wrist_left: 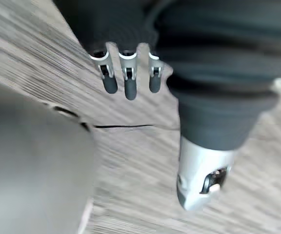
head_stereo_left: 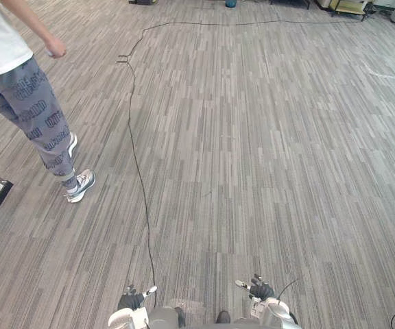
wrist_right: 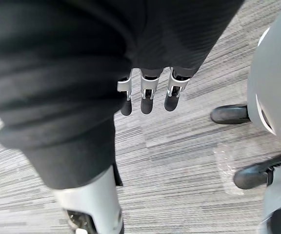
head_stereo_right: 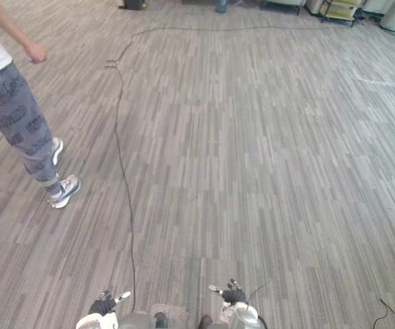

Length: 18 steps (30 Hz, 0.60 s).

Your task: Pick up cushions and gather them together orderly.

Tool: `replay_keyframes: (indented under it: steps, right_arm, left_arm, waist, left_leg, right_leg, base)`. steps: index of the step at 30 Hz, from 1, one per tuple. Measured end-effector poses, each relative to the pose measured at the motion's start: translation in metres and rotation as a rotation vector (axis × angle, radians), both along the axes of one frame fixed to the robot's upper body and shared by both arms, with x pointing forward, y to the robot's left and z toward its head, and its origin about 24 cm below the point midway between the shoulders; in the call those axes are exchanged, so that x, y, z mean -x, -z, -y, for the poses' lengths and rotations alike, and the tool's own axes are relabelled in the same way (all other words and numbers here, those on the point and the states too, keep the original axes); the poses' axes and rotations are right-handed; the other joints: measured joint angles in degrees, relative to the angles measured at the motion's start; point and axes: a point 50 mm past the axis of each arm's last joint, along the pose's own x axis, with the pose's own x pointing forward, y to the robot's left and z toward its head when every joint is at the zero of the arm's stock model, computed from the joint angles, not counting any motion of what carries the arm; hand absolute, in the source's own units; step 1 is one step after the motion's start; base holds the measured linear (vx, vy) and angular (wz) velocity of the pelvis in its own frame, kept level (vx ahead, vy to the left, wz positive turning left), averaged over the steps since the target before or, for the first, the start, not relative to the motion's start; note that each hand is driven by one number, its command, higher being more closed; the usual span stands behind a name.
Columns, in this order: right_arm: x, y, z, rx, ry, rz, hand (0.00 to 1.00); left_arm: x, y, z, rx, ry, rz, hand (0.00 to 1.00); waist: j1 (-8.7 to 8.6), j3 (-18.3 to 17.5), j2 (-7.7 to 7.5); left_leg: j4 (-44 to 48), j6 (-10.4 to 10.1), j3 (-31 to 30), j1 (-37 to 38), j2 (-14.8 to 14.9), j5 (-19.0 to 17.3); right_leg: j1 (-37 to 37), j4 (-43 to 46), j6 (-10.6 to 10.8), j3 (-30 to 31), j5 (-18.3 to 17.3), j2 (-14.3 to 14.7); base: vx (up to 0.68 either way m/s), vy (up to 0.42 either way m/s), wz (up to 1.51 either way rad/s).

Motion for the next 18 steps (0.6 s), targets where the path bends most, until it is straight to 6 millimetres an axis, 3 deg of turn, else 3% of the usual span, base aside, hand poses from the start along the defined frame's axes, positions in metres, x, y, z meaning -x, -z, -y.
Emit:
replay_keyframes:
  steps: [2, 3, 4, 5, 6, 7, 10, 11, 12, 13, 14, 15, 17, 18]
  right_arm:
    - [0.002, 0.0, 0.005, 0.015, 0.004, -0.008, 0.0]
    - [0.004, 0.001, 0.006, 0.022, 0.01, -0.015, 0.0]
    - [0.006, 0.002, 0.008, 0.029, 0.013, -0.023, 0.0]
    - [0.006, 0.002, 0.01, 0.035, 0.013, -0.026, 0.0]
    - [0.006, 0.003, 0.005, 0.02, 0.009, -0.033, 0.0]
    - [0.004, 0.002, -0.001, 0.007, 0.01, -0.025, 0.0]
    - [0.005, 0.003, -0.008, -0.012, 0.01, -0.031, 0.0]
    - [0.005, 0.003, -0.007, -0.013, 0.006, -0.026, 0.0]
    - [0.004, 0.003, -0.007, -0.014, 0.002, -0.022, 0.0]
    - [-0.002, 0.0, -0.006, -0.012, -0.009, 0.006, 0.0]
    - [-0.004, -0.001, -0.006, -0.009, -0.014, 0.011, 0.0]
    - [-0.007, -0.003, -0.001, 0.013, -0.032, 0.026, 0.0]
    - [-0.015, -0.007, 0.006, 0.036, -0.04, 0.06, 0.0]
    - [-0.024, -0.012, 0.012, 0.062, -0.062, 0.093, 0.0]
  left_arm:
    - [-0.003, -0.002, 0.0, 0.003, -0.002, 0.017, 0.0]
    - [-0.005, -0.004, 0.001, 0.002, -0.006, 0.034, 0.0]
    - [-0.005, -0.004, 0.001, 0.007, -0.016, 0.044, 0.0]
    - [-0.005, -0.004, 0.002, 0.011, -0.021, 0.044, 0.0]
    - [-0.007, -0.005, -0.001, 0.0, -0.021, 0.052, 0.0]
    - [-0.009, -0.006, -0.002, 0.003, -0.028, 0.064, 0.0]
    - [-0.01, -0.006, -0.003, 0.004, -0.033, 0.063, 0.0]
    - [-0.008, -0.004, -0.003, 0.0, -0.011, 0.046, 0.0]
    - [-0.007, -0.003, -0.003, -0.006, 0.013, 0.033, 0.0]
    - [-0.004, -0.001, -0.004, -0.016, 0.044, 0.002, 0.0]
    - [-0.003, 0.0, -0.003, -0.016, 0.05, -0.003, 0.0]
    - [0.0, 0.002, 0.001, -0.01, 0.077, -0.024, 0.0]
    - [-0.003, 0.002, 0.007, -0.002, 0.099, -0.022, 0.0]
    - [-0.009, 0.003, 0.011, 0.006, 0.116, -0.02, 0.0]
  waist:
    - [0.11, 0.3, -0.16]
    - [0.57, 0.5, -0.48]
    - [1.25, 0.4, -0.41]
    - [1.45, 0.4, -0.53]
    - [1.25, 0.1, -1.17]
    - [1.54, 0.3, -1.55]
    - [2.44, 0.4, -2.16]
    - [2.31, 0.3, -2.24]
    - [2.19, 0.4, -2.44]
    - [1.14, 1.0, -2.17]
    - [0.91, 1.1, -2.1]
    - [0.25, 1.2, -1.05]
    - [-0.52, 1.5, -0.11]
    - [-1.54, 2.5, 0.61]
  left_leg:
    - [-6.9, 0.7, -0.8, -2.9, -0.4, 1.5]
    - [-14.1, -0.7, -0.8, -4.3, -1.4, 5.8]
    - [-18.5, -1.4, -0.6, -4.5, -2.2, 13.2]
    - [-18.3, -0.2, -0.4, -4.5, -2.9, 15.3]
    - [-15.2, 1.5, 0.6, -5.8, -4.3, 11.6]
    - [-11.5, 2.1, 1.0, -6.8, -4.6, 8.1]
    - [-8.6, 3.7, 2.4, -3.5, -5.0, 3.4]
    - [-9.2, 3.8, 2.5, -0.2, -5.7, 1.3]
    - [-10.9, 3.7, 2.6, 2.9, -6.5, 0.2]
    - [-15.5, 3.6, 2.3, 9.9, -7.7, -1.1]
    - [-17.1, 3.5, 2.3, 11.9, -7.9, -1.1]
    - [-22.8, 3.3, 2.3, 19.0, -8.1, -1.1]
    - [-27.4, 2.7, 2.4, 25.0, -7.9, -0.8]
    - [-29.2, 2.7, 2.2, 28.1, -7.1, -0.8]
  right_leg:
    - [0.8, 0.9, 1.8, 1.0, -2.0, -2.3]
    - [1.4, 1.0, 3.5, 1.3, -3.0, -4.7]
    - [1.7, 0.8, 5.1, 2.6, -4.2, -6.1]
    - [2.1, 0.3, 5.2, 3.2, -4.5, -6.8]
    - [2.5, 0.4, 3.5, 4.3, -4.5, -8.6]
    - [2.0, 1.6, 4.0, 5.7, -2.6, -9.3]
    - [1.4, 9.7, 6.3, 8.8, -0.8, -11.2]
    - [-1.3, 19.1, 7.7, 10.3, 0.9, -12.2]
    - [-5.3, 29.4, 7.8, 11.5, 4.0, -13.2]
    - [-13.0, 48.3, 6.9, 12.2, 4.8, -13.6]
    - [-14.4, 51.3, 6.2, 11.6, 3.9, -13.5]
    - [-18.8, 56.6, 3.4, 7.5, 0.6, -12.6]
    - [-25.0, 55.5, 1.3, 1.5, -3.5, -11.4]
    - [-29.4, 49.5, -1.1, -3.4, -5.2, -10.0]
  base:
    - [0.32, 0.242, -0.14]
    - [0.29, 0.258, -0.31]
    - [0.38, 0.337, -0.36]
    - [0.37, 0.289, -0.26]
    - [0.63, 0.377, -0.11]
    - [0.64, 0.361, -0.05]
    - [0.53, 0.282, -0.13]
    - [0.41, 0.203, -0.17]
    - [0.59, 0.227, -0.13]
    - [0.48, 0.139, -0.07]
    - [0.59, 0.145, -0.1]
    - [0.41, 0.095, -0.09]
    - [0.67, 0.108, 0.08]
    - [0.71, 0.058, 0.29]
